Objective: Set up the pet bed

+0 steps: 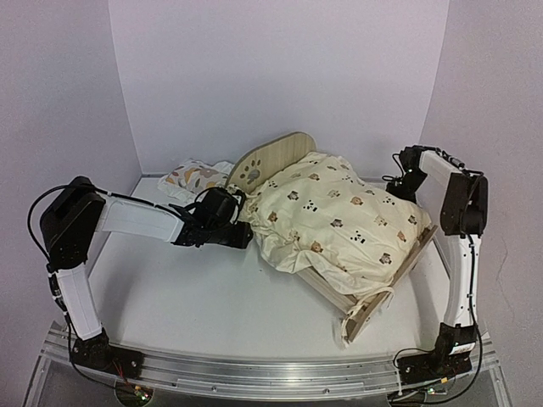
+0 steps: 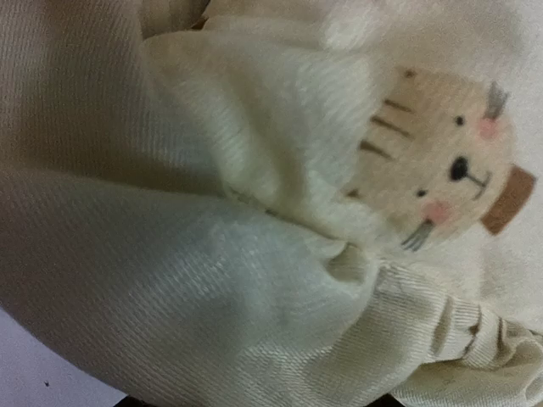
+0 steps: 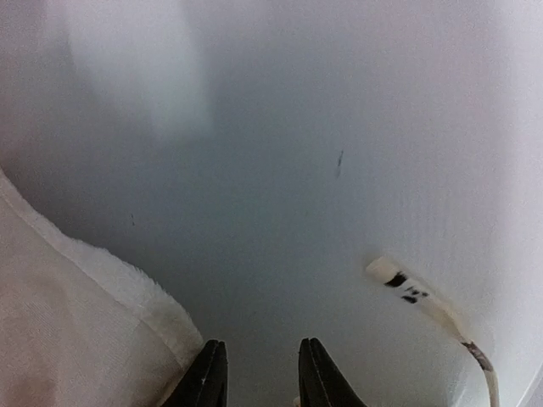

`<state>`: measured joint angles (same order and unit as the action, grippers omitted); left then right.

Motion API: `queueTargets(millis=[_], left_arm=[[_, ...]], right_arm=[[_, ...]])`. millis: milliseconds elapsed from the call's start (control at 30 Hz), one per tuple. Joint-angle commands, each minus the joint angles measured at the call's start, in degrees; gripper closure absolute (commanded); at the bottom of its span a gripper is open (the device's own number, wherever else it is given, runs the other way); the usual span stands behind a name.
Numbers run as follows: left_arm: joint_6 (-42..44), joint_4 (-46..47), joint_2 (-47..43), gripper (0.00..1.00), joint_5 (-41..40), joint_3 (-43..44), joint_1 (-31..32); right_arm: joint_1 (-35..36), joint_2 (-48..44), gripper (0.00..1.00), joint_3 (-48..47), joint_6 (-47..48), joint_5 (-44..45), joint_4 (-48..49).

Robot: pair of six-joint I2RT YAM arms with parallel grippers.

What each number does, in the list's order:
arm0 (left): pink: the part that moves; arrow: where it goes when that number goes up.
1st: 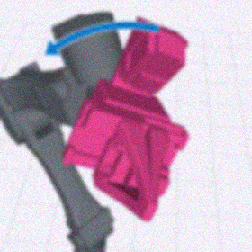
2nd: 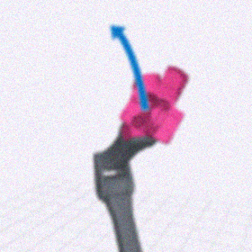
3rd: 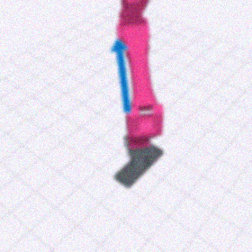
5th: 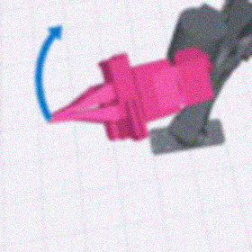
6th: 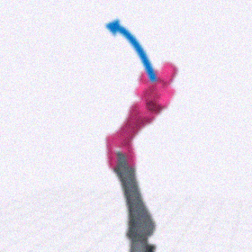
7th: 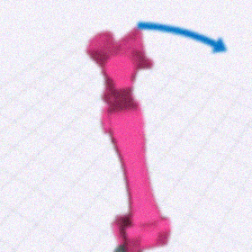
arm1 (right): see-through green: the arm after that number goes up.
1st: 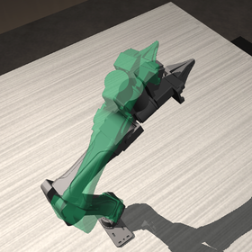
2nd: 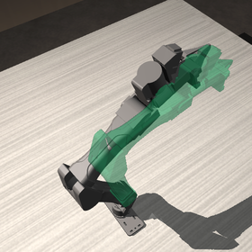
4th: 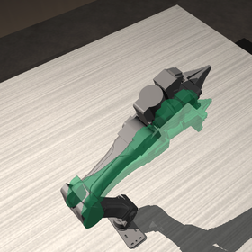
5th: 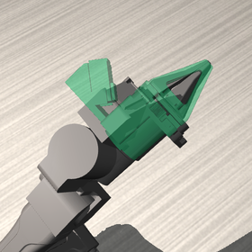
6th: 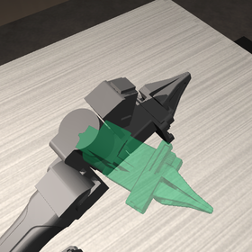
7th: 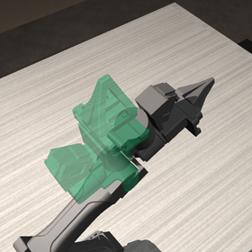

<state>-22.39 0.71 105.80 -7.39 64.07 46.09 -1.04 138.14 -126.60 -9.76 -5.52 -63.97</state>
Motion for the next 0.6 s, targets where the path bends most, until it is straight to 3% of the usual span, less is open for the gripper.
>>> queueTargets(millis=[0,300,567], left_arm=[[0.42,3.62,2.36,0.53,2.12,3.46,-4.11],[4.79,0.36,7.33,0.53,4.07,12.16,-6.62],[9.03,-7.85,18.43,0.53,6.35,30.73,-7.75]], right_arm=[[1.63,-8.57,0.69,9.71,-0.83,-14.77,-7.31],[7.36,-30.66,0.67,39.30,-3.06,-18.71,6.48],[18.47,-36.92,0.65,49.18,-8.28,-16.18,16.46]])
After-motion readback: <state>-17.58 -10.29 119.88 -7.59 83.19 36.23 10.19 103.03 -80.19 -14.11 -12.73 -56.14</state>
